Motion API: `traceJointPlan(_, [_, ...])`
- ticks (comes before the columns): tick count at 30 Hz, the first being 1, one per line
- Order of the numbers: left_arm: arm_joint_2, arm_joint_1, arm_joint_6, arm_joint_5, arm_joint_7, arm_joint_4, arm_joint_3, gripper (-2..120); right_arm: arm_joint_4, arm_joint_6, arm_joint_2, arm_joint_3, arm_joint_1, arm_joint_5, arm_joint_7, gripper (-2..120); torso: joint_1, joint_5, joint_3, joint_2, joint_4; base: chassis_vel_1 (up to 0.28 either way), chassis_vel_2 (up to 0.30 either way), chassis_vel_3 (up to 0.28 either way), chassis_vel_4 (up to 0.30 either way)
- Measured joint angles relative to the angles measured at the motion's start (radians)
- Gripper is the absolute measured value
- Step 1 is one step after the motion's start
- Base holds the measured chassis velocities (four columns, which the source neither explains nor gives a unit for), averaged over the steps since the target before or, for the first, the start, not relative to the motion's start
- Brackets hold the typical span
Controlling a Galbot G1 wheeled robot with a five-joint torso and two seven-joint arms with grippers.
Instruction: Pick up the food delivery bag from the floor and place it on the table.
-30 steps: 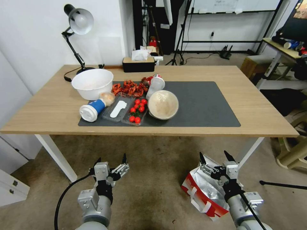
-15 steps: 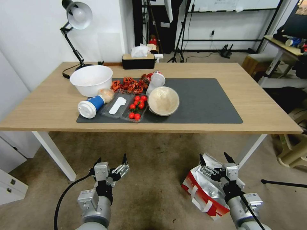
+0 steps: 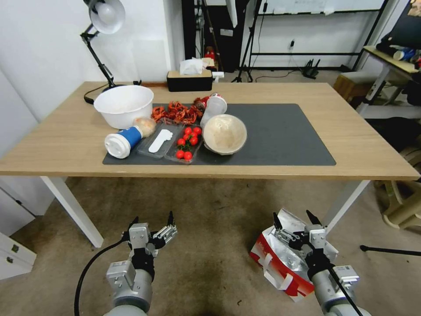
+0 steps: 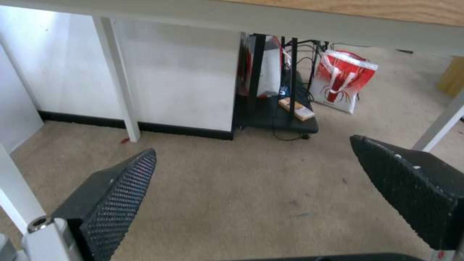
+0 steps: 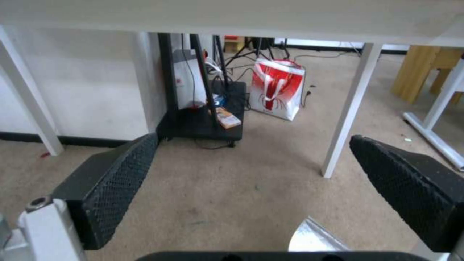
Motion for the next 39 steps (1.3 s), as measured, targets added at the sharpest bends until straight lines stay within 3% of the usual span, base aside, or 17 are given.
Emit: traceJointPlan(39, [-0.008, 0.001, -0.017, 0.004, -0.004, 0.014, 0.004, 100, -0.002, 0.006, 0.0, 0.004, 0.002, 0.002, -0.004, 100, -0.068, 0.0, -0.1, -0.169, 0.0, 0.0, 0.0, 0.0, 0.0])
